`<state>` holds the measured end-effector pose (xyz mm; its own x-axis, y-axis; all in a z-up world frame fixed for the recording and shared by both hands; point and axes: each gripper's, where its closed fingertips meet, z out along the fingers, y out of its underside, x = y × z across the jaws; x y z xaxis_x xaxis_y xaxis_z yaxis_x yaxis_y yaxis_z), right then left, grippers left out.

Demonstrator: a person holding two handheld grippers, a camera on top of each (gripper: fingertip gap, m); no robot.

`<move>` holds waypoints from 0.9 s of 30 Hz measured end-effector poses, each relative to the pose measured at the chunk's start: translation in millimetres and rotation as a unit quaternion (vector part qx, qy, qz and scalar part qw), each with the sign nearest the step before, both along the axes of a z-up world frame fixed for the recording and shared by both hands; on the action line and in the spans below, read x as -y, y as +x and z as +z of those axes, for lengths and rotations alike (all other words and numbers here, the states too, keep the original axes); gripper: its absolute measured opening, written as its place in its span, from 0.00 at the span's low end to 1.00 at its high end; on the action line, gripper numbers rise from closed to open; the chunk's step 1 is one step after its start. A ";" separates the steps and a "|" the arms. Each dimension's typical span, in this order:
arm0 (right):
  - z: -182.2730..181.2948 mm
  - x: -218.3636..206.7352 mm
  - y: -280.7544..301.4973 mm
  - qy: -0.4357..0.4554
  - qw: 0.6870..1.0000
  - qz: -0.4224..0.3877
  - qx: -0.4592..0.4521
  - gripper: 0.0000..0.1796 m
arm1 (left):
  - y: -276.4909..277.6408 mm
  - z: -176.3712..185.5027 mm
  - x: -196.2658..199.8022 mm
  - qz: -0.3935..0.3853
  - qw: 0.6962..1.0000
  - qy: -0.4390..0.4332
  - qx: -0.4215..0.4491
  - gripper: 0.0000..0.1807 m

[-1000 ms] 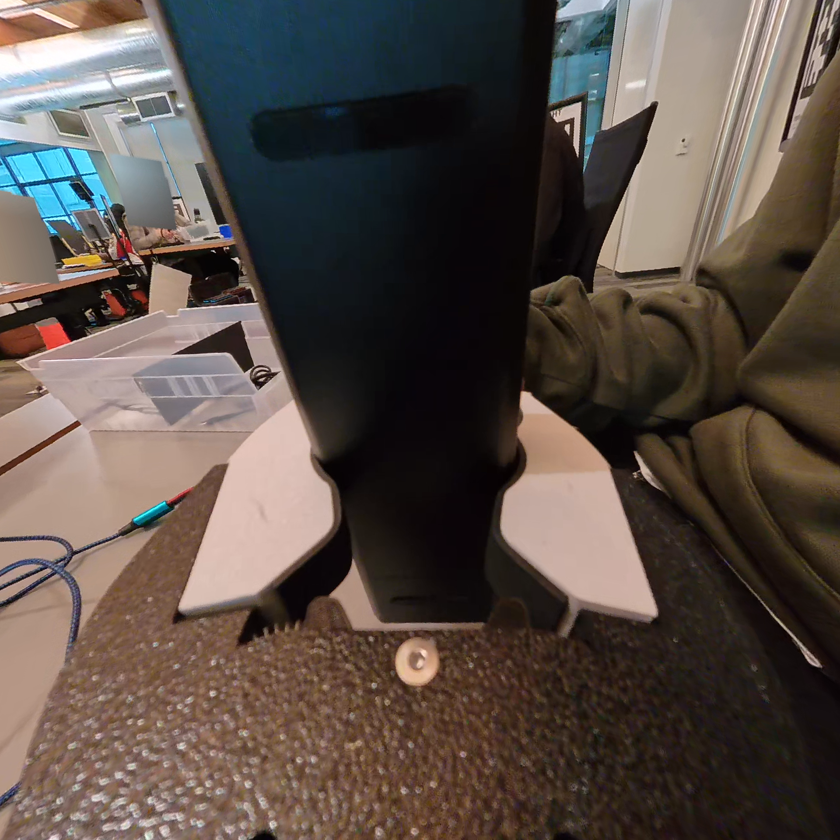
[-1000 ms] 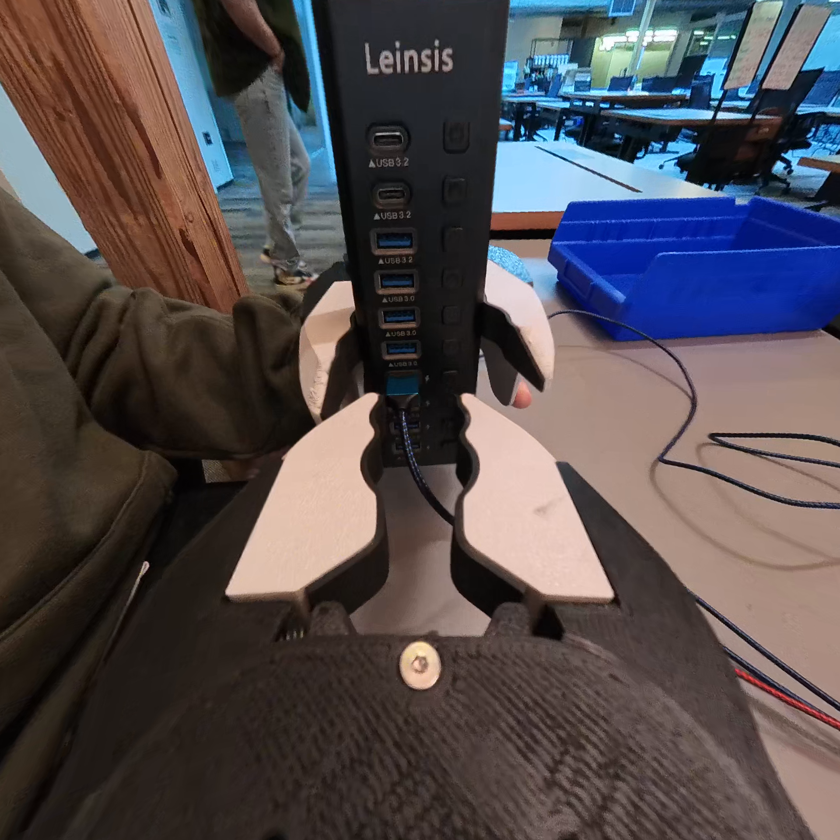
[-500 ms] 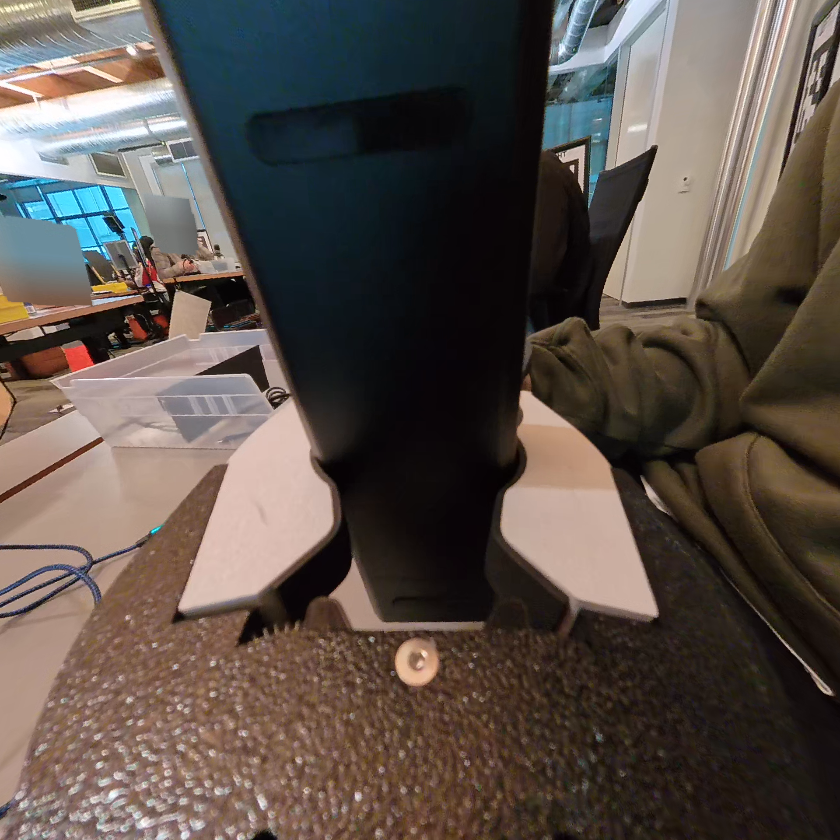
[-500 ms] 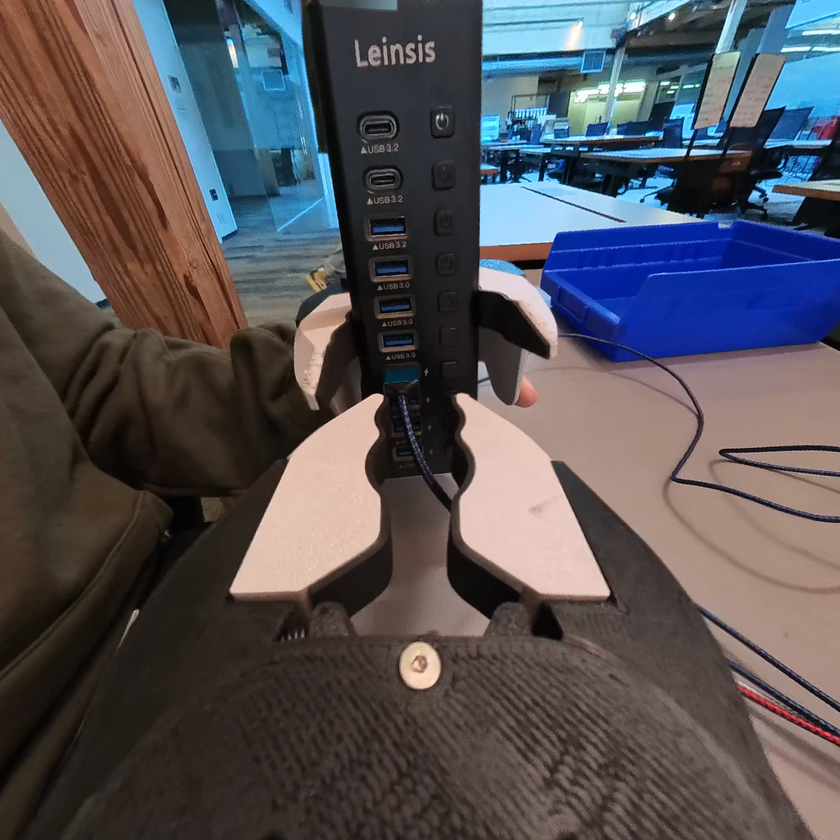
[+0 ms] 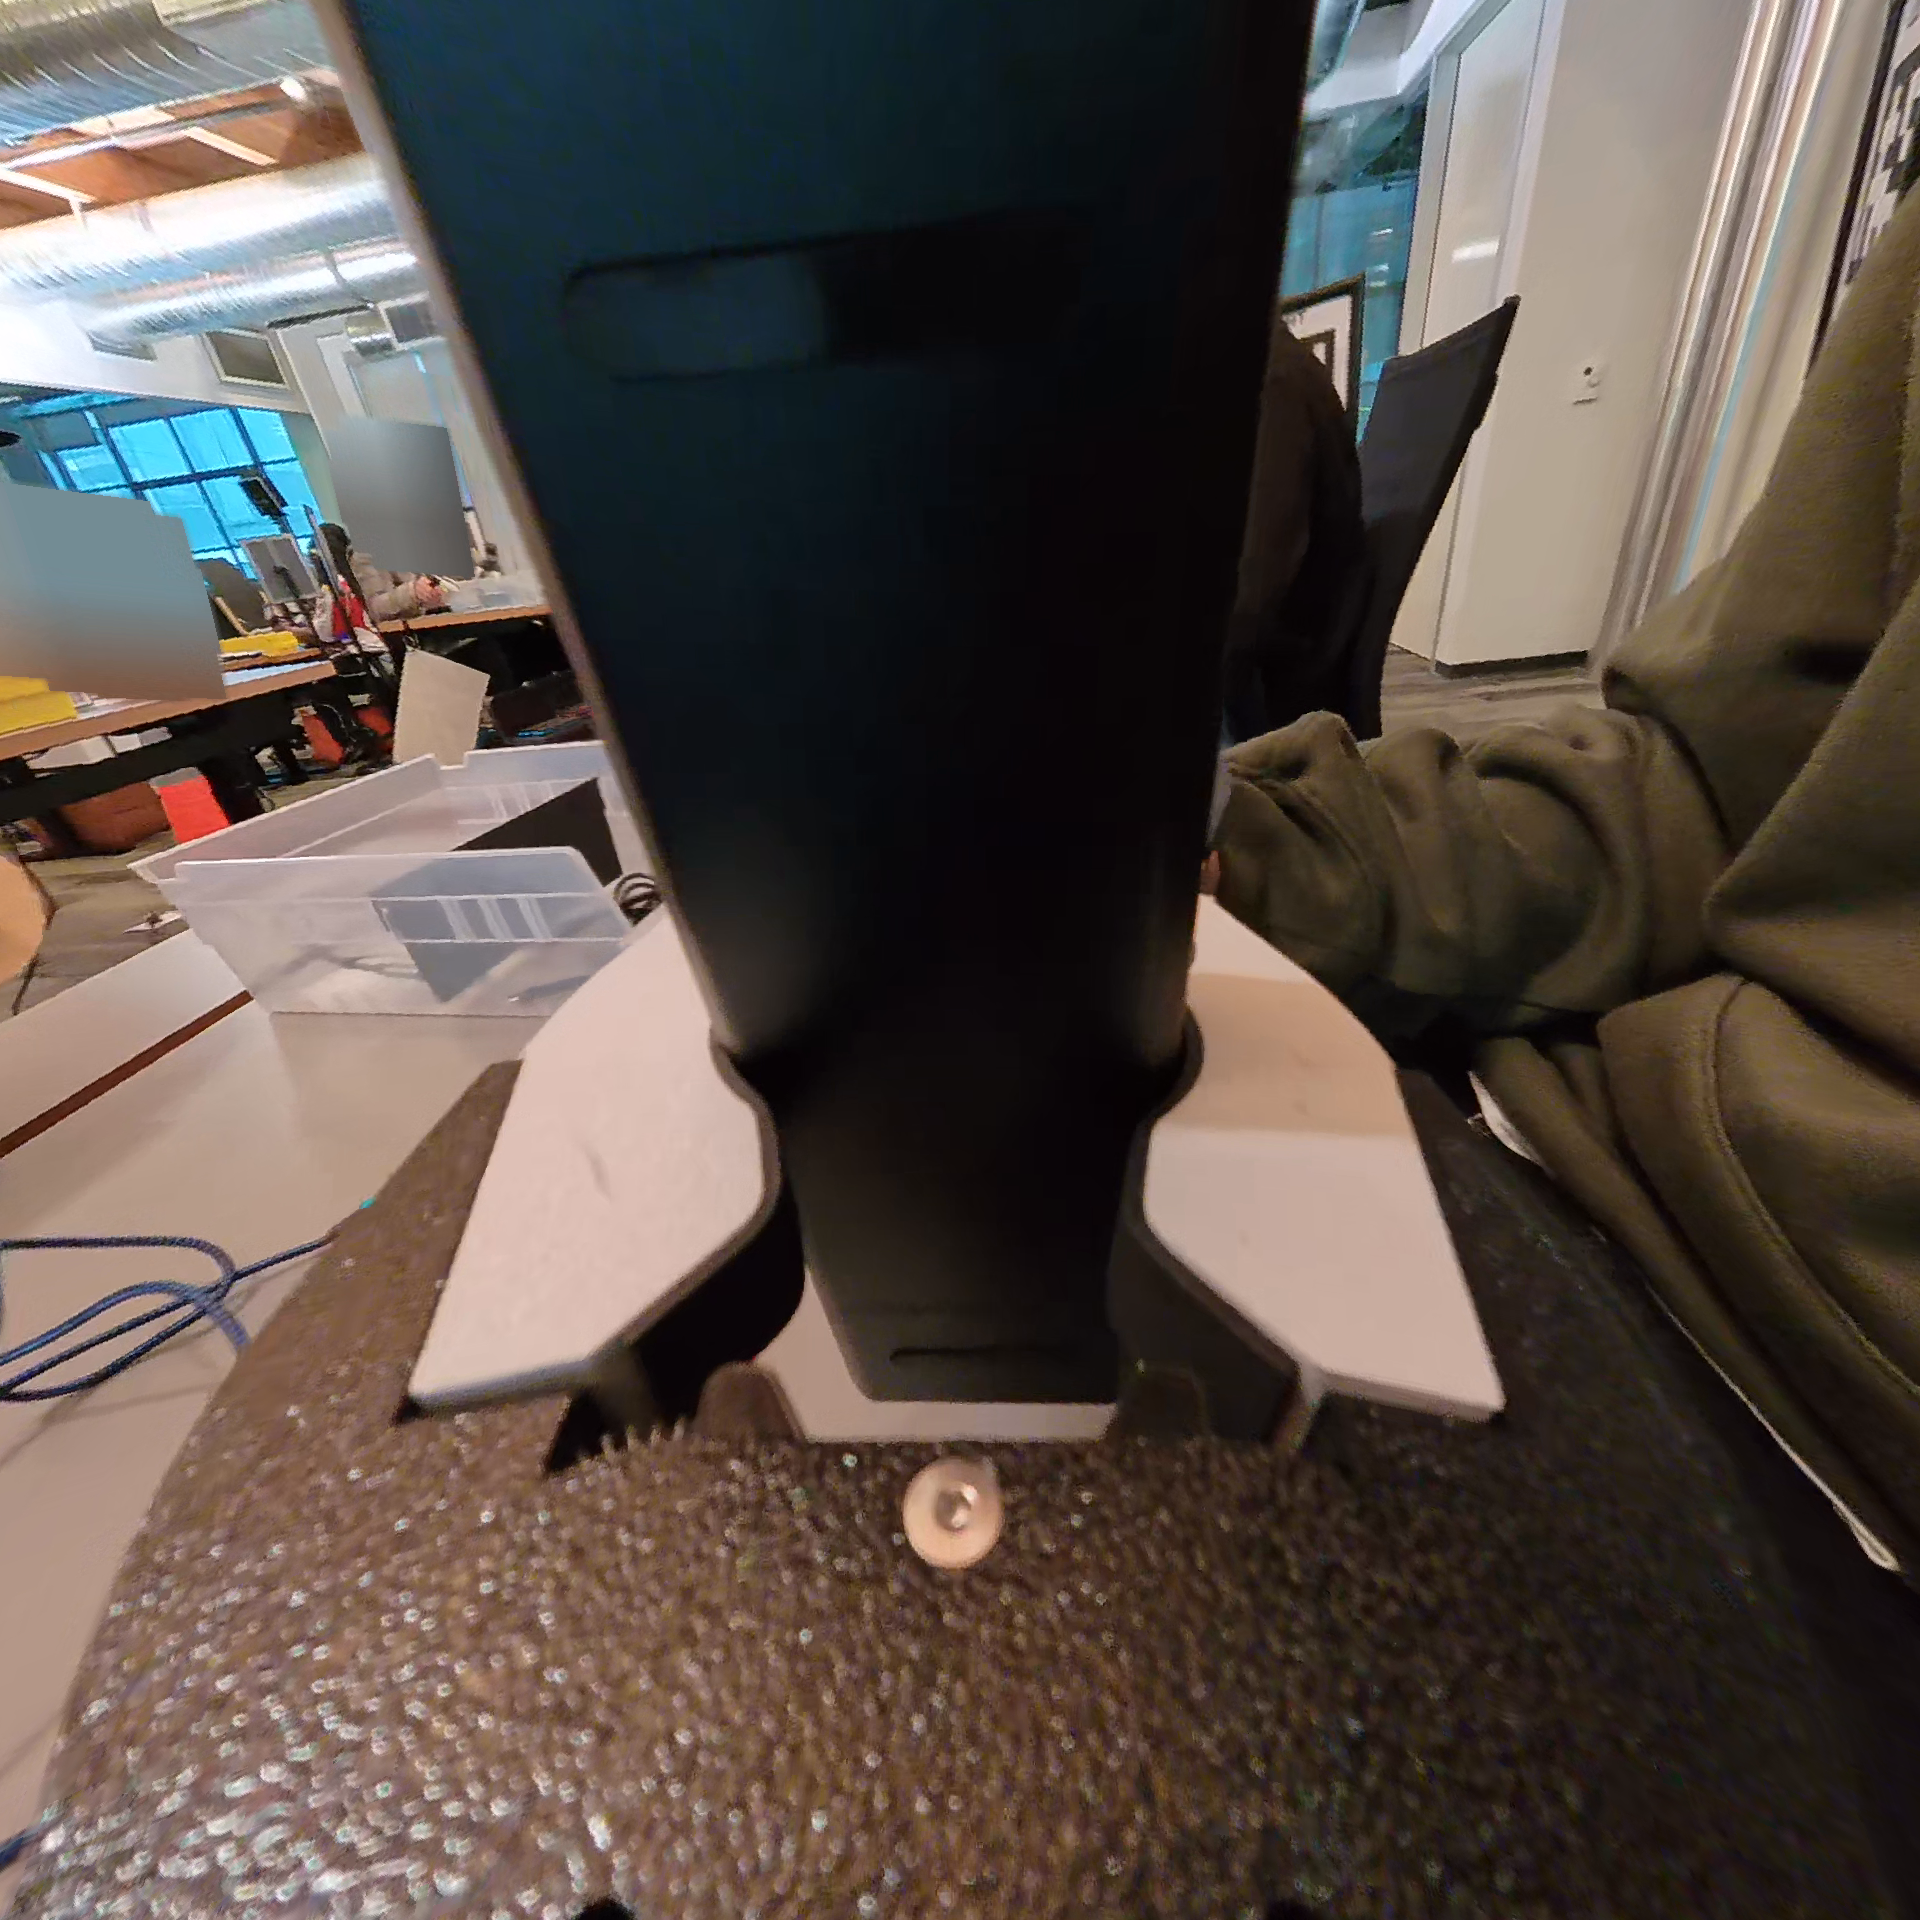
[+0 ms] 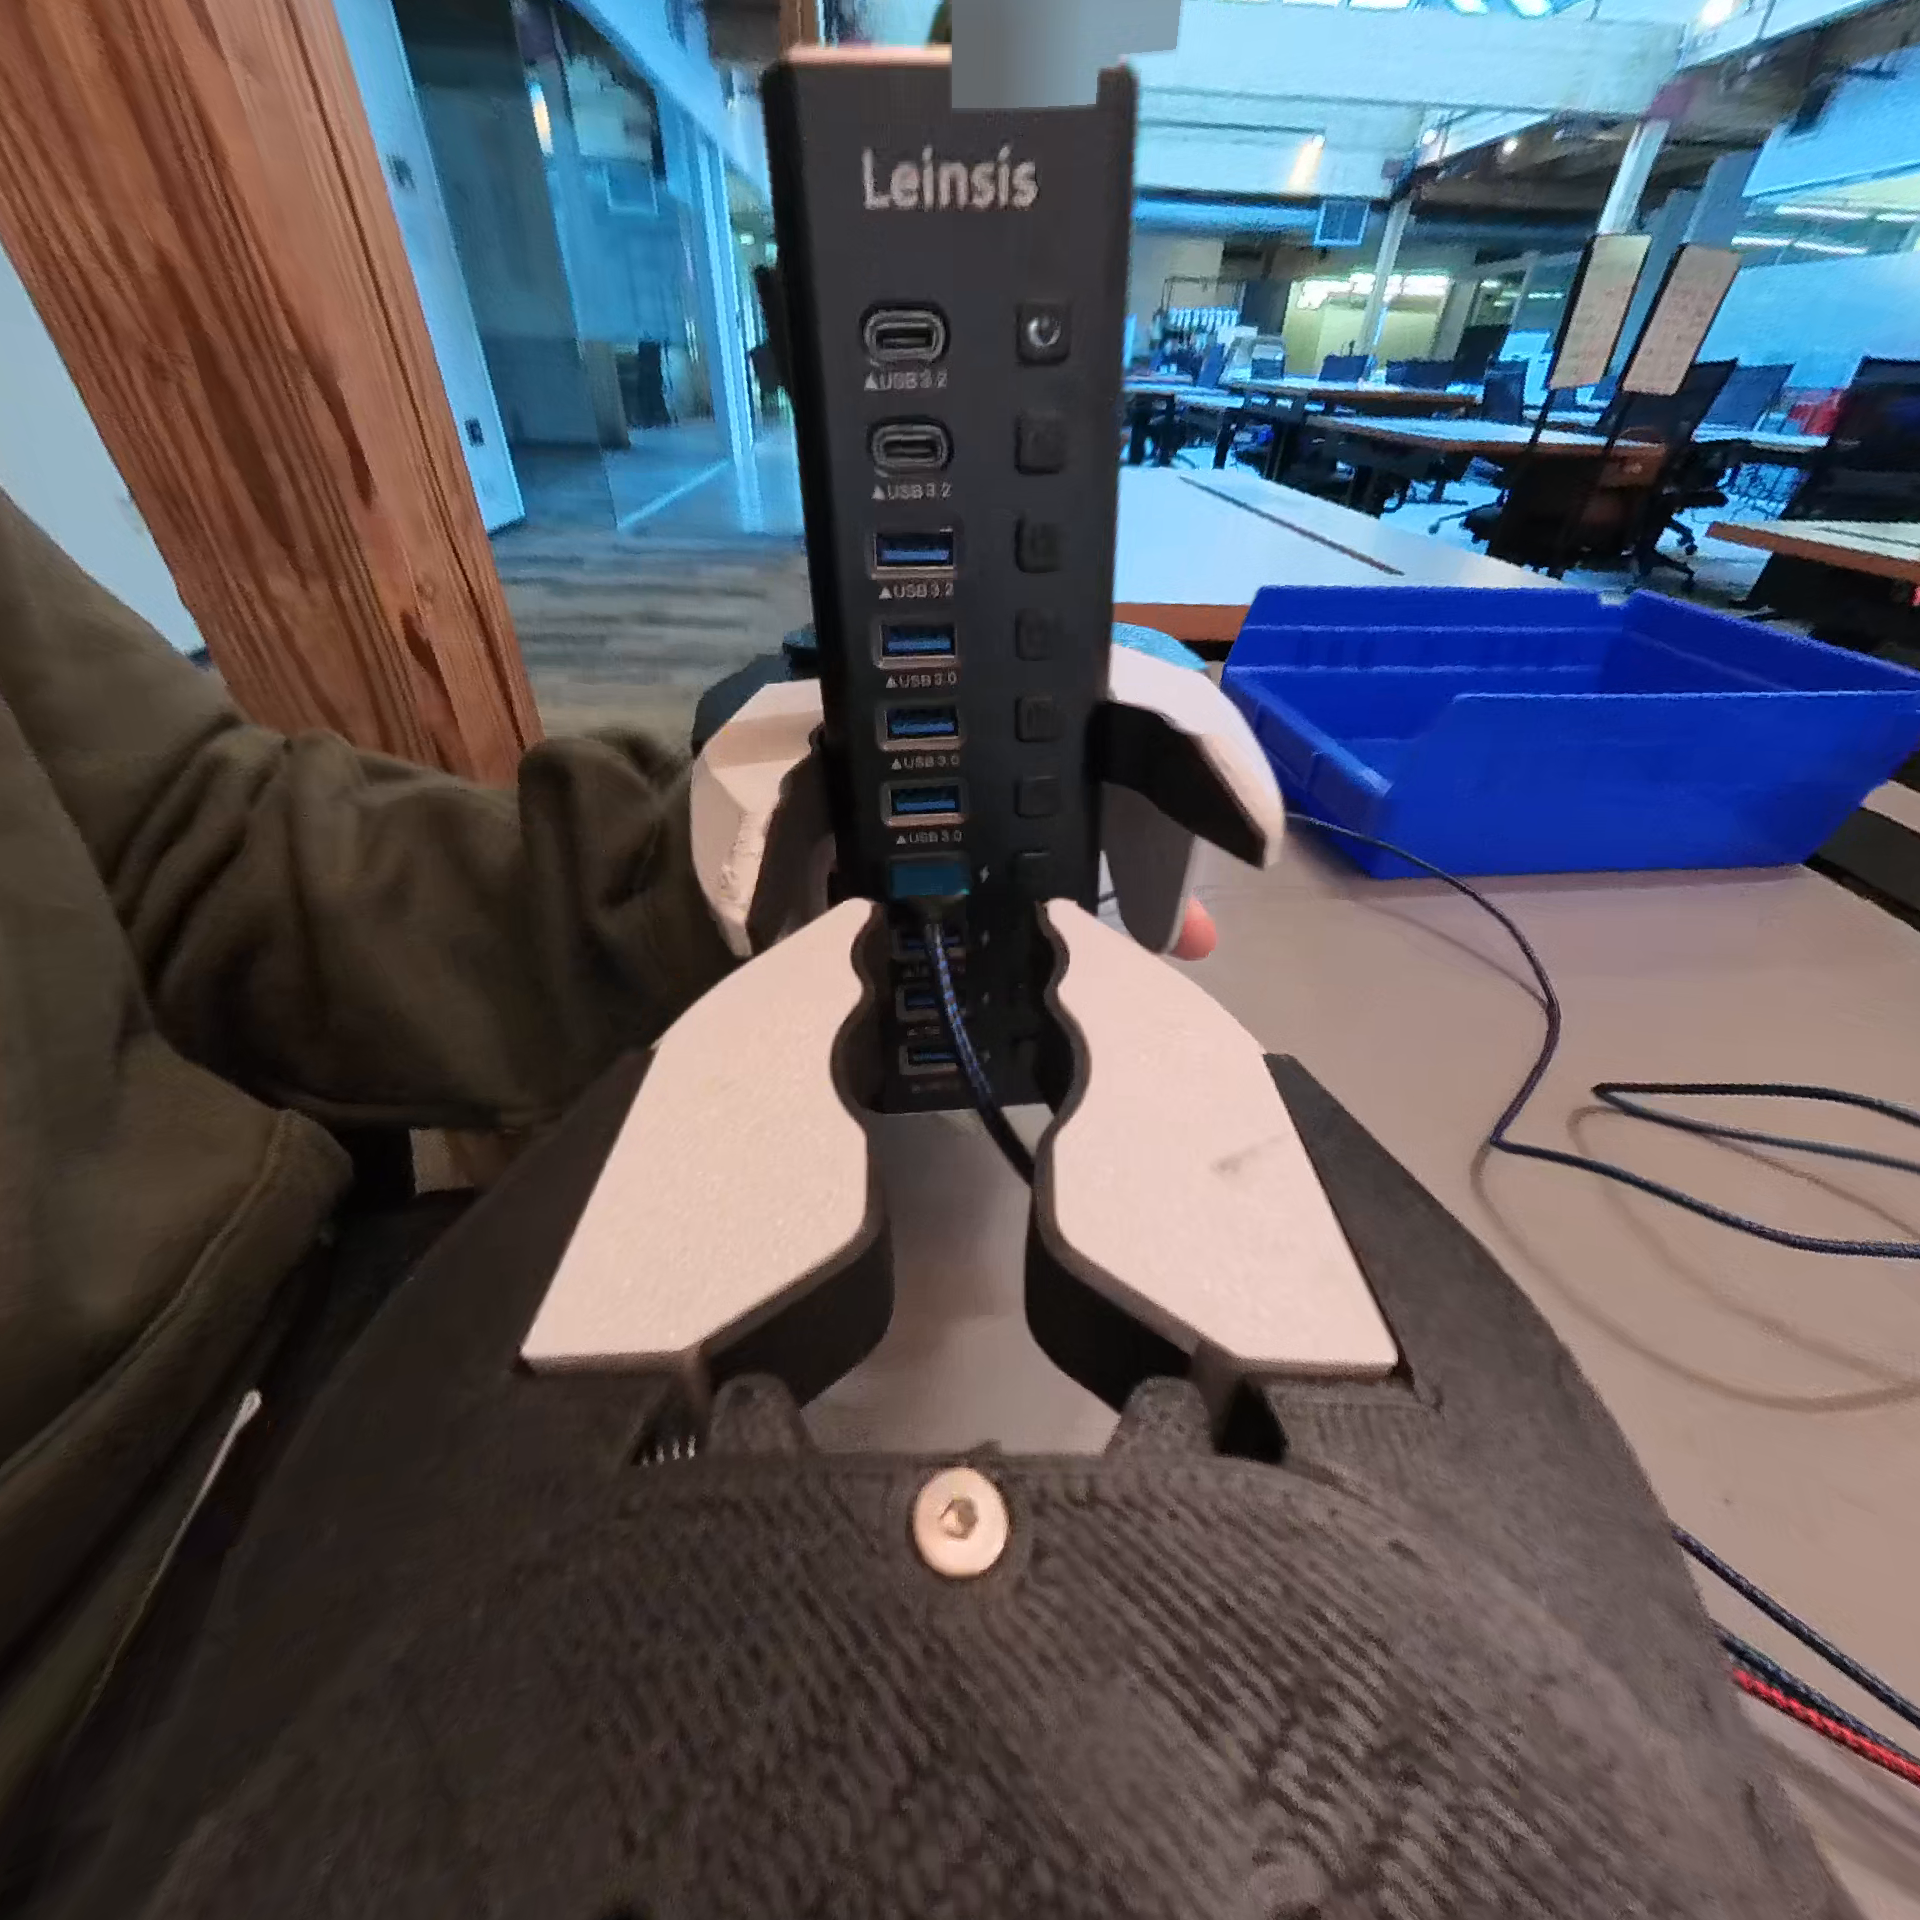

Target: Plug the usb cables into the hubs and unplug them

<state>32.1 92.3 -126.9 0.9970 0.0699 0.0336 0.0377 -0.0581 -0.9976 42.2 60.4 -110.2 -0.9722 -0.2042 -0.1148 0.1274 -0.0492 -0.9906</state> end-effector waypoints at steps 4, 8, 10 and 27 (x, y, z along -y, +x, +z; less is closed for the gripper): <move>4.1 0.1 -1.1 0.012 1.000 -0.001 0.010 0.12 | -0.5 2.7 3.0 -0.002 1.000 -0.008 0.002 0.40; 3.5 -2.6 -3.1 0.008 1.000 -0.003 0.005 0.09 | -0.3 2.4 0.6 -0.006 1.000 -0.013 -0.005 0.40; 3.6 -3.8 -4.0 0.011 1.000 -0.002 0.003 0.08 | 0.5 2.6 -0.6 -0.005 1.000 -0.013 -0.009 0.40; 1.3 4.0 -3.0 -0.055 0.998 -0.003 0.035 0.08 | 0.5 0.9 1.7 -0.001 1.000 0.007 -0.014 0.40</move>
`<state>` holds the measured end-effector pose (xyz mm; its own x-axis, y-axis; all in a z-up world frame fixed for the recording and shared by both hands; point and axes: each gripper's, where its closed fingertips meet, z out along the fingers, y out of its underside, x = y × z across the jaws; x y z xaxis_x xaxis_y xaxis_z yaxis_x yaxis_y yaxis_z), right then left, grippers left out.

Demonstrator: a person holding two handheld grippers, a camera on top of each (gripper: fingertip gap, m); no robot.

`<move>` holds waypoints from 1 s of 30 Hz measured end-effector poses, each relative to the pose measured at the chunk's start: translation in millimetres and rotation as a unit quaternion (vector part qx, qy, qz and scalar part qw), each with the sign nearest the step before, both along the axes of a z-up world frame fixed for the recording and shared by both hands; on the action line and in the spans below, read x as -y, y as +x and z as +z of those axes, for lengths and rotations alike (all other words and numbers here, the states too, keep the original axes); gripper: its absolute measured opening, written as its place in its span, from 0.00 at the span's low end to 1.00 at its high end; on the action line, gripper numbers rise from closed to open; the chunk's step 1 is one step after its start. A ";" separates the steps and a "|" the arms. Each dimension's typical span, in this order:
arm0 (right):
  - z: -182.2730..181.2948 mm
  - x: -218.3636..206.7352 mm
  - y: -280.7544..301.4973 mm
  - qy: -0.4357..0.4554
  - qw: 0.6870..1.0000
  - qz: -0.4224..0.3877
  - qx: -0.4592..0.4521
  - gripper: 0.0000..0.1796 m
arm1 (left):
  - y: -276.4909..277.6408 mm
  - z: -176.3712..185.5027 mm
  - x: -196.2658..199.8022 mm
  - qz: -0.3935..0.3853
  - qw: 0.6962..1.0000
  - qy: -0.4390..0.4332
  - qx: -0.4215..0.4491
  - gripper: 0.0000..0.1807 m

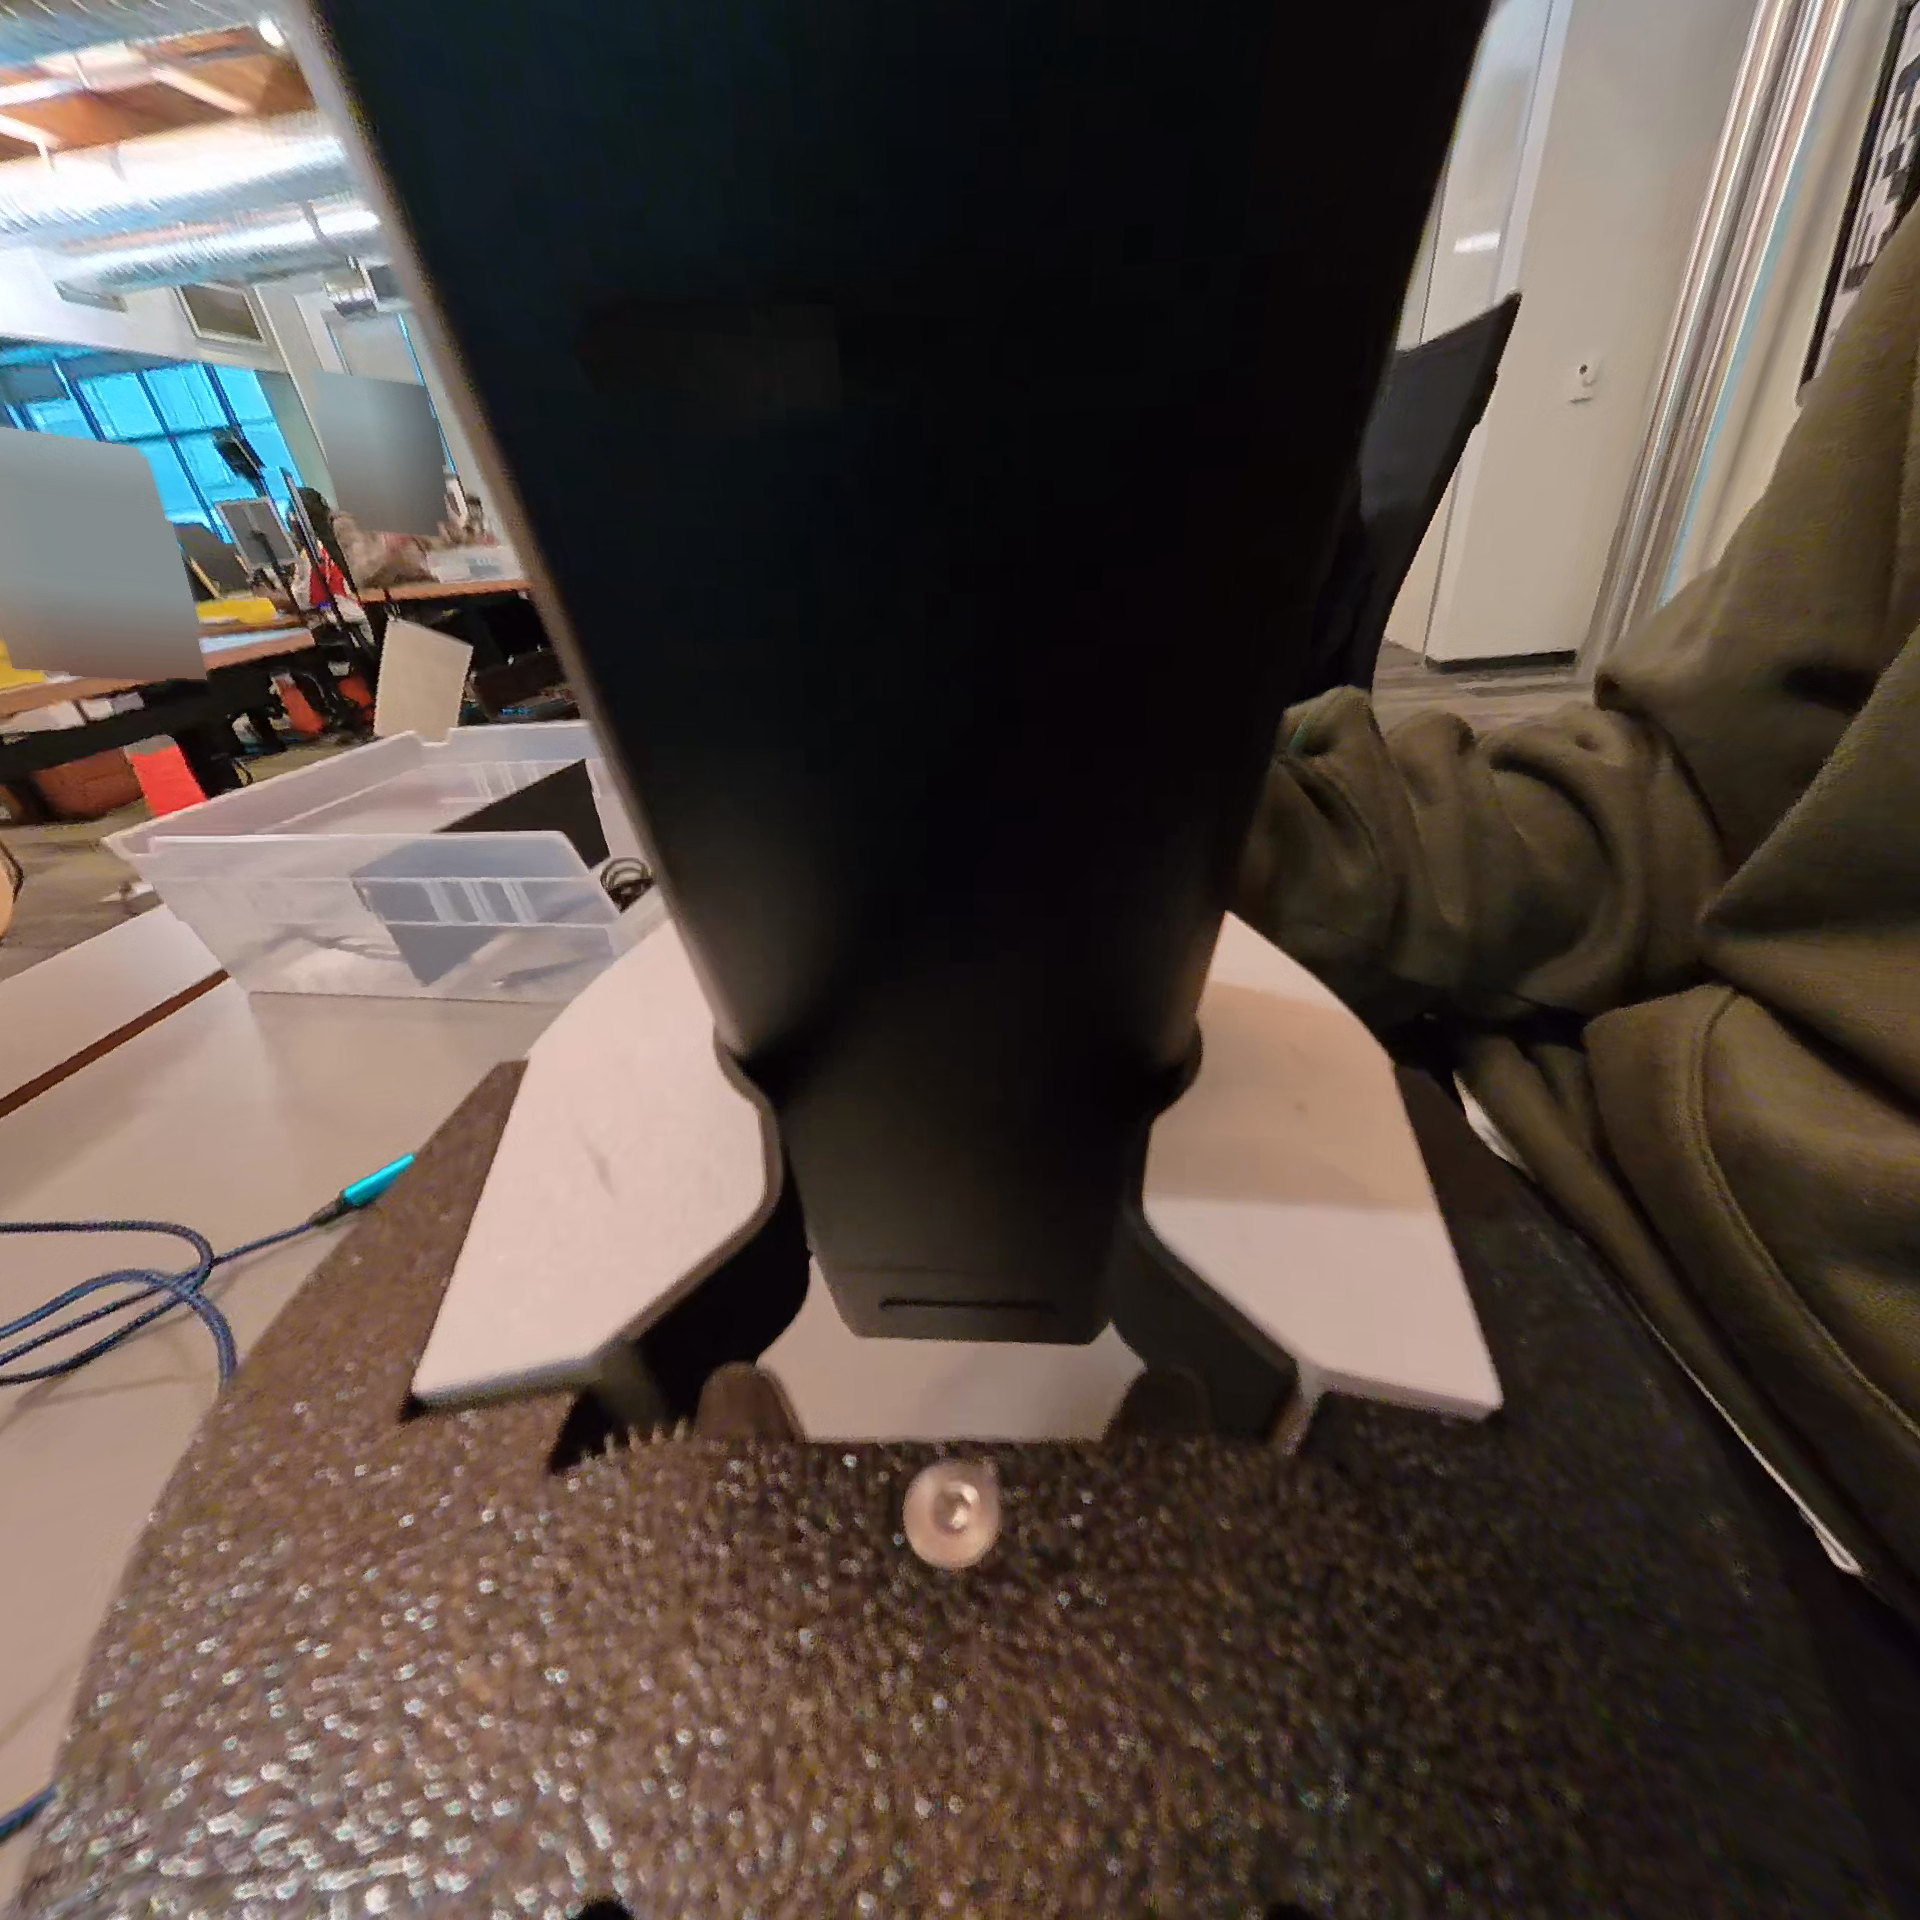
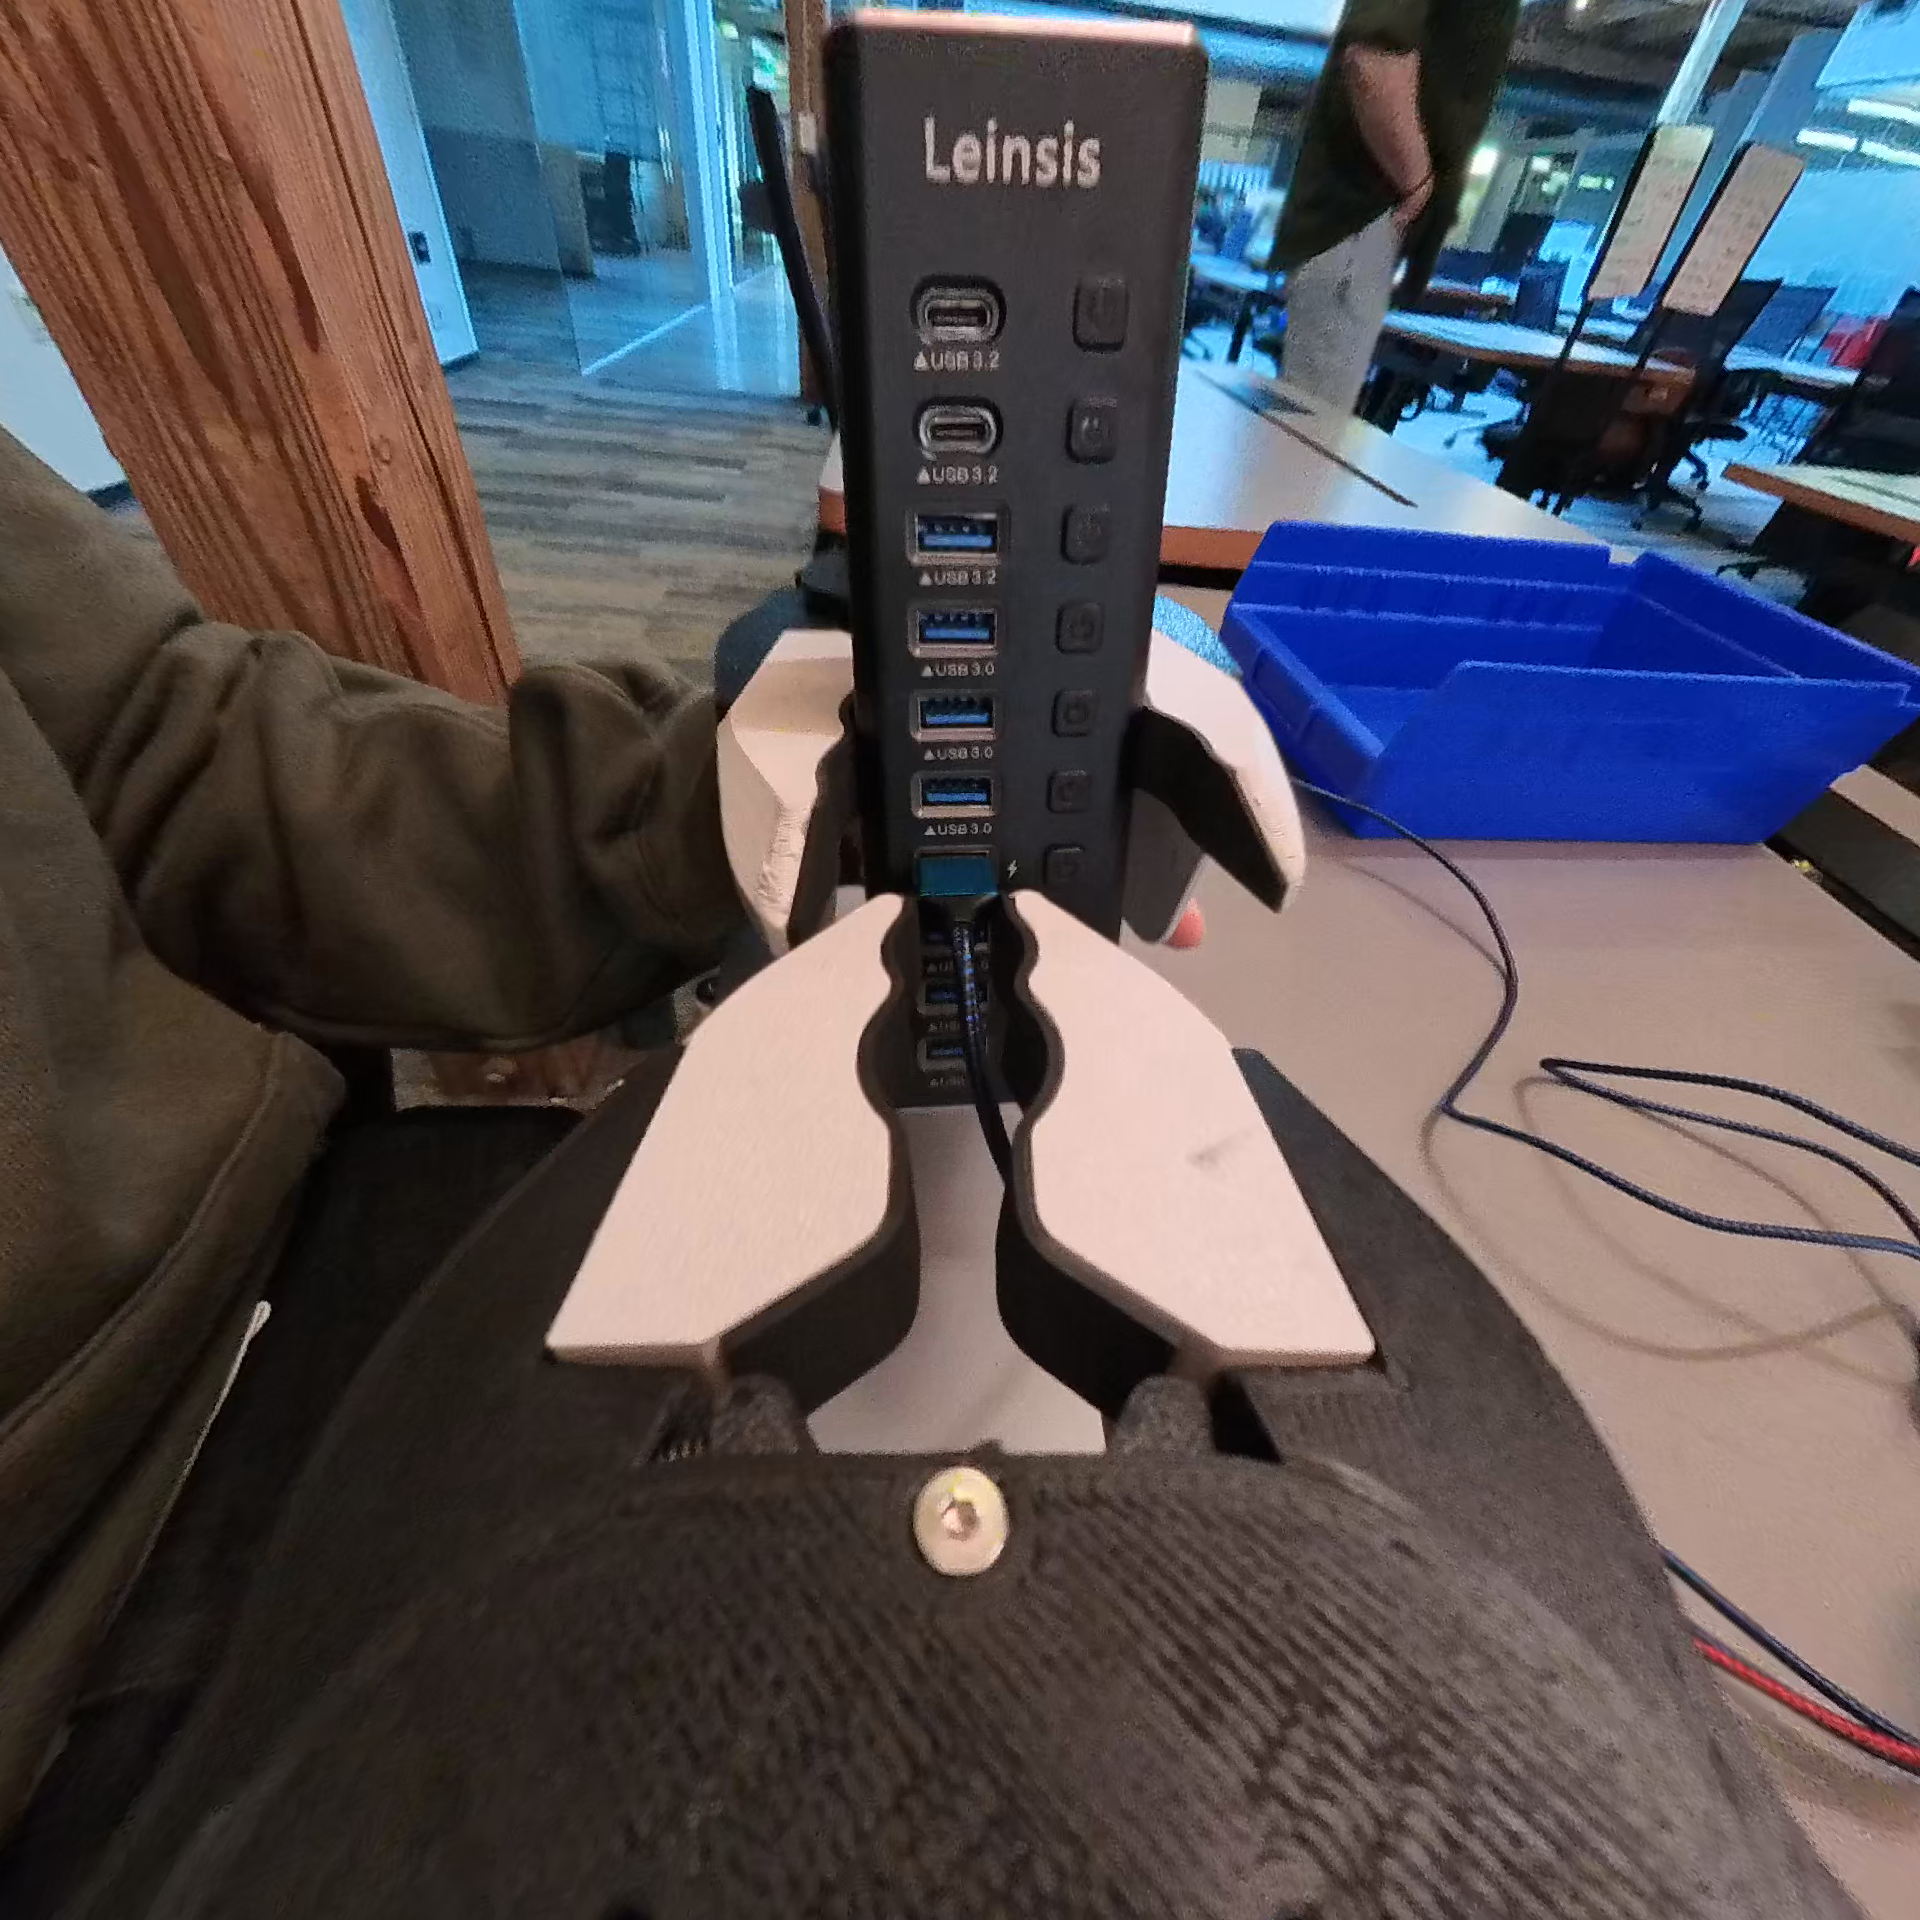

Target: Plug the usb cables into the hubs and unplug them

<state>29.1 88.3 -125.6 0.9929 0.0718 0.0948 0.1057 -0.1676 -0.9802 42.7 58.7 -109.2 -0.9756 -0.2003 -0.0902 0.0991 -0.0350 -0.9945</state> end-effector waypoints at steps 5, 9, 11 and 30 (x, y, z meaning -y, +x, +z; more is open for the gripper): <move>7.7 -2.5 -1.1 0.031 0.999 0.001 -0.029 0.07 | -0.1 4.1 -0.9 0.000 1.000 0.005 -0.012 0.39; 7.4 -5.3 -1.8 0.077 0.996 -0.011 -0.052 0.08 | -0.6 3.7 -2.5 -0.003 1.000 0.003 -0.021 0.39; 8.6 -5.3 -0.5 0.094 0.994 -0.017 -0.055 0.08 | 0.3 3.2 -2.1 -0.003 1.000 0.003 -0.028 0.39; 2.3 2.2 -3.3 -0.004 0.999 -0.024 0.026 0.07 | -4.6 -3.6 -0.7 -0.018 0.999 0.019 -0.023 0.40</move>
<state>25.7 86.1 -123.3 0.9891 0.0245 0.1453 0.1474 -0.1814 -0.9723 38.1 59.4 -112.8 -0.9855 -0.1620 -0.0509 0.0518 -0.0008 -0.9987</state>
